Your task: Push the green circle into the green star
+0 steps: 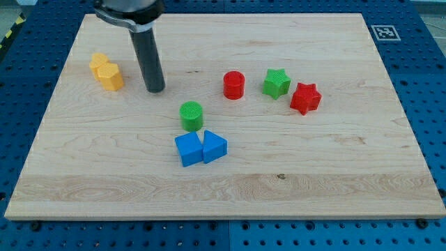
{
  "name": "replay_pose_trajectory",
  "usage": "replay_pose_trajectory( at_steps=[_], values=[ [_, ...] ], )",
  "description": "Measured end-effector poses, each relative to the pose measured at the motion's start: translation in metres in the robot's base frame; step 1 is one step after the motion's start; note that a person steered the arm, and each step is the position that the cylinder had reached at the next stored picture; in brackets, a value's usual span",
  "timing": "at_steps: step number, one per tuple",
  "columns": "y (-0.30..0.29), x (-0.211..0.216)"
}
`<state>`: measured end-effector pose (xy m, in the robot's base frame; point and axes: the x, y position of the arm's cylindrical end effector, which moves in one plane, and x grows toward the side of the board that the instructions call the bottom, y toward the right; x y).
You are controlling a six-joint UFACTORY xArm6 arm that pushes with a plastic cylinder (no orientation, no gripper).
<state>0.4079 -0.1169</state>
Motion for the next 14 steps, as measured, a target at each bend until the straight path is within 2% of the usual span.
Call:
replay_pose_trajectory(
  at_steps=[2, 4, 7, 8, 9, 14],
  values=[
    [0.000, 0.057],
    [0.051, 0.086],
    [0.136, 0.068],
    [0.142, 0.059],
    [0.106, 0.044],
    [0.056, 0.029]
  ],
)
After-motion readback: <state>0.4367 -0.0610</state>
